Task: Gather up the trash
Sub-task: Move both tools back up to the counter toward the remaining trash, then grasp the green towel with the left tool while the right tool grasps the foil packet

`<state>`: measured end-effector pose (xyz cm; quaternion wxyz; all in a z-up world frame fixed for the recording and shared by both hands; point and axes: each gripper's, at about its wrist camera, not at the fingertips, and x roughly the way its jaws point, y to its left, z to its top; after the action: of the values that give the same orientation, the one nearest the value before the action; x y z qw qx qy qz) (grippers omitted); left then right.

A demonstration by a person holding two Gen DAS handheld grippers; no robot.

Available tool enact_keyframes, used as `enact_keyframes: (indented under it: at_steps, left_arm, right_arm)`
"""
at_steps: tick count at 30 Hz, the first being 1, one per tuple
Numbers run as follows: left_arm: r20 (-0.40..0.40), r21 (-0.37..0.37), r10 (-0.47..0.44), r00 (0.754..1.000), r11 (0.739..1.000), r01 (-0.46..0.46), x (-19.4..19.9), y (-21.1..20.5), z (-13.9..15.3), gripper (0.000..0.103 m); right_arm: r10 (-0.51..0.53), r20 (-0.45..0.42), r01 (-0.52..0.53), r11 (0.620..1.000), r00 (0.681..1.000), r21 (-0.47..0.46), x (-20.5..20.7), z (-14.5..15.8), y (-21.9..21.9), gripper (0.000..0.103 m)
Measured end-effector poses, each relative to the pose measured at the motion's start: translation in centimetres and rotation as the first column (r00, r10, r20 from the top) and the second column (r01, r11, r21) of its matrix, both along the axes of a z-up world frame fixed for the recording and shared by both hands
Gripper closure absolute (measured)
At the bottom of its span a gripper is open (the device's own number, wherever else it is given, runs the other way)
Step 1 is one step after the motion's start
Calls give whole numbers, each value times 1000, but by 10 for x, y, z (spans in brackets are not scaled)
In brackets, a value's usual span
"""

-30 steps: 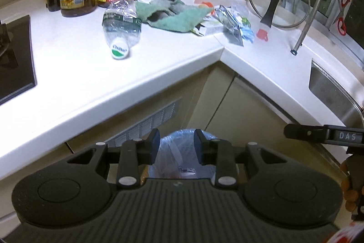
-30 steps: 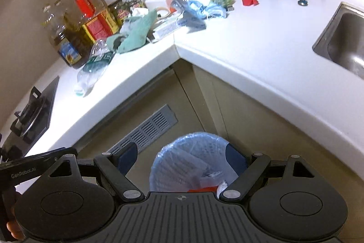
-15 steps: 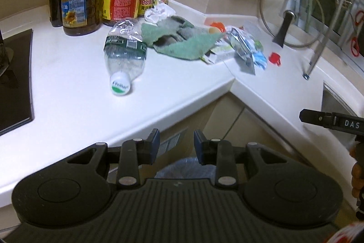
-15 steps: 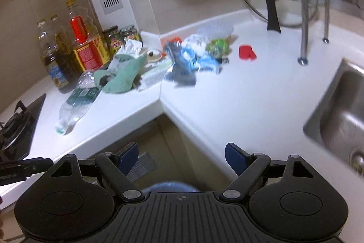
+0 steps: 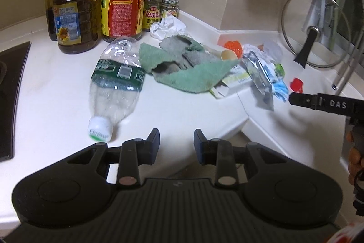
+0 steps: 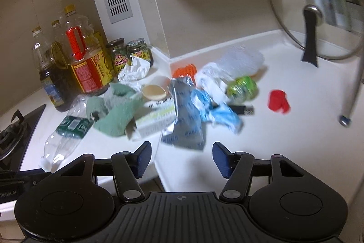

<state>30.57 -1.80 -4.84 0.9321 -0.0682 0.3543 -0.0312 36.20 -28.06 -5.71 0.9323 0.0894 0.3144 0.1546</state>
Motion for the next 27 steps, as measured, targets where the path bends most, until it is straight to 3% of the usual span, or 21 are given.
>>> enact_keyframes:
  at_steps: [10,19,21,27]
  left_arm:
    - [7,28,44,999,999,-45,39,-7,3,73]
    - [8,42,33,999,999,-34,59,-17,4,70]
    - [11,43,29,1000,999,-30,63,-19,4,69]
    - [15,49,9,1000,999,-10,75,-27,4,67]
  right_arm:
    - [17,-22,-17,1000,1000,-4,70,-17,13,52]
    - [11,-52,-11,1000,999,4,93,-30,15,56]
    - [10,-57,-11,1000,998,-3,94,-32,16,65]
    - [18,-33,-18,1000,999,-11,89,-32,13,77]
